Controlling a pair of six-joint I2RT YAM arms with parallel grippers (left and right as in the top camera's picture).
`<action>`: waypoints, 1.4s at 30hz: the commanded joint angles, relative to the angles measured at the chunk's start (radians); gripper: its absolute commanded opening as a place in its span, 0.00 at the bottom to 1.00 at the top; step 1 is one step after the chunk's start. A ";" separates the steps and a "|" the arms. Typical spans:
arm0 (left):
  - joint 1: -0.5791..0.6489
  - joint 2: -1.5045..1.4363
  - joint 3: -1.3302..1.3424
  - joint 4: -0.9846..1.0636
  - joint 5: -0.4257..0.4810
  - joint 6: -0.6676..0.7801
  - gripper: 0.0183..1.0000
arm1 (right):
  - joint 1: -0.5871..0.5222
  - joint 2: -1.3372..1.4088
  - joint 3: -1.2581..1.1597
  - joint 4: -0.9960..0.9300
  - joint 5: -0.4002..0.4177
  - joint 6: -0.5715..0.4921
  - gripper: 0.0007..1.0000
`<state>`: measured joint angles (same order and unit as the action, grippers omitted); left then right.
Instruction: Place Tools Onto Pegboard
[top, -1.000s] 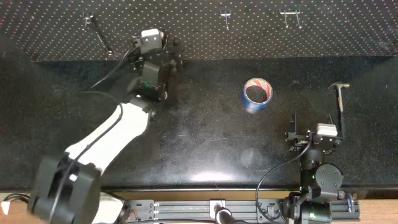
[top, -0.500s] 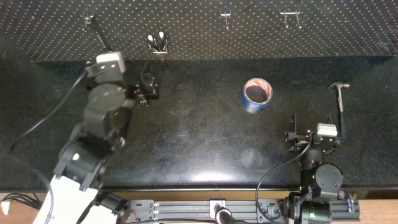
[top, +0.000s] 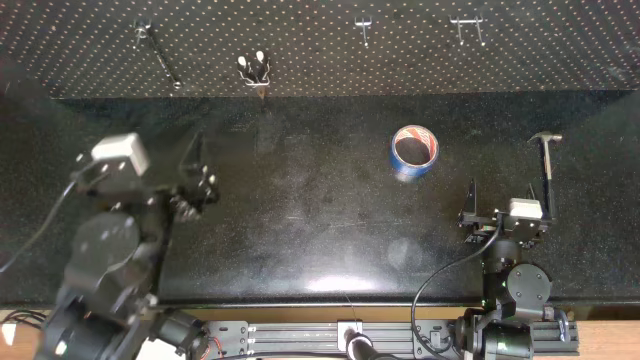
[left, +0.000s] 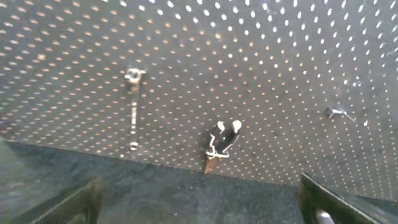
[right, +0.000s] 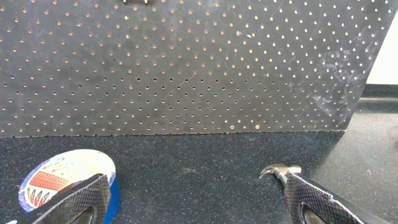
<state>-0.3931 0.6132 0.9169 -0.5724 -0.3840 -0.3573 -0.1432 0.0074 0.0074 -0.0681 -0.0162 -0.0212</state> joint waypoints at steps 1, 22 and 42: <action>0.199 -0.111 -0.041 -0.027 0.064 0.032 1.00 | -0.005 -0.006 -0.003 -0.005 0.008 -0.010 0.92; 0.321 -0.610 -0.911 0.626 0.384 0.151 1.00 | -0.005 -0.006 -0.003 -0.005 0.008 -0.010 0.92; 0.321 -0.610 -0.911 0.500 0.497 0.418 1.00 | -0.005 -0.006 -0.003 -0.005 0.008 -0.010 0.92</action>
<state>-0.0742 0.0147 0.0063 -0.0669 0.0807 0.0422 -0.1432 0.0074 0.0074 -0.0681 -0.0162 -0.0212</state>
